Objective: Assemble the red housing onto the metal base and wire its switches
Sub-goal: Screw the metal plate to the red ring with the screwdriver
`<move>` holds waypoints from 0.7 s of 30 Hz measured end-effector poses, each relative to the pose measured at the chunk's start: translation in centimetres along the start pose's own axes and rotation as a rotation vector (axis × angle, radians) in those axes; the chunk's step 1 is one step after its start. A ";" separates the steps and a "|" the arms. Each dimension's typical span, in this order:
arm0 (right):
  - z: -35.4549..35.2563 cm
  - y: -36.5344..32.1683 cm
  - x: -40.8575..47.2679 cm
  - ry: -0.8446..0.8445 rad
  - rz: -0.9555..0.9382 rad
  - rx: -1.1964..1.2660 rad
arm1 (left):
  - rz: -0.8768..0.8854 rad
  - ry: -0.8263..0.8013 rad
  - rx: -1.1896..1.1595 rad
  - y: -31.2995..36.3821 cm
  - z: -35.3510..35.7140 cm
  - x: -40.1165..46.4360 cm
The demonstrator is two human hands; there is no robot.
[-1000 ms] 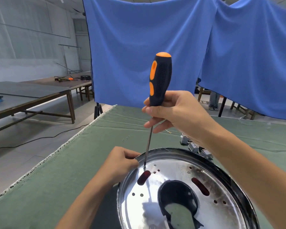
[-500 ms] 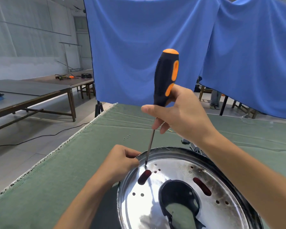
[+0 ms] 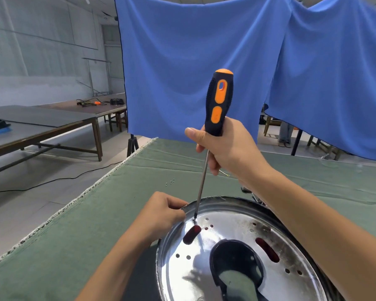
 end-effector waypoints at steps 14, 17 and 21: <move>0.7 0.5 -0.6 0.028 -0.034 0.194 | 0.008 0.038 -0.013 0.3 0.0 0.0; 0.7 0.4 -0.9 0.022 -0.068 0.189 | 0.001 0.031 -0.015 0.3 -0.1 -0.1; 1.1 -0.1 -1.0 -0.041 -0.109 0.185 | -0.007 0.016 -0.007 0.2 0.0 -0.2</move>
Point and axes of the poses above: each hand's wrist, its own x-axis towards the middle knuckle, its own z-axis out of the palm, y = z × x, the point moved 5 cm from there along x, towards the middle knuckle, and after that the axes turned 6 degrees about -z, right-handed, at the moved point
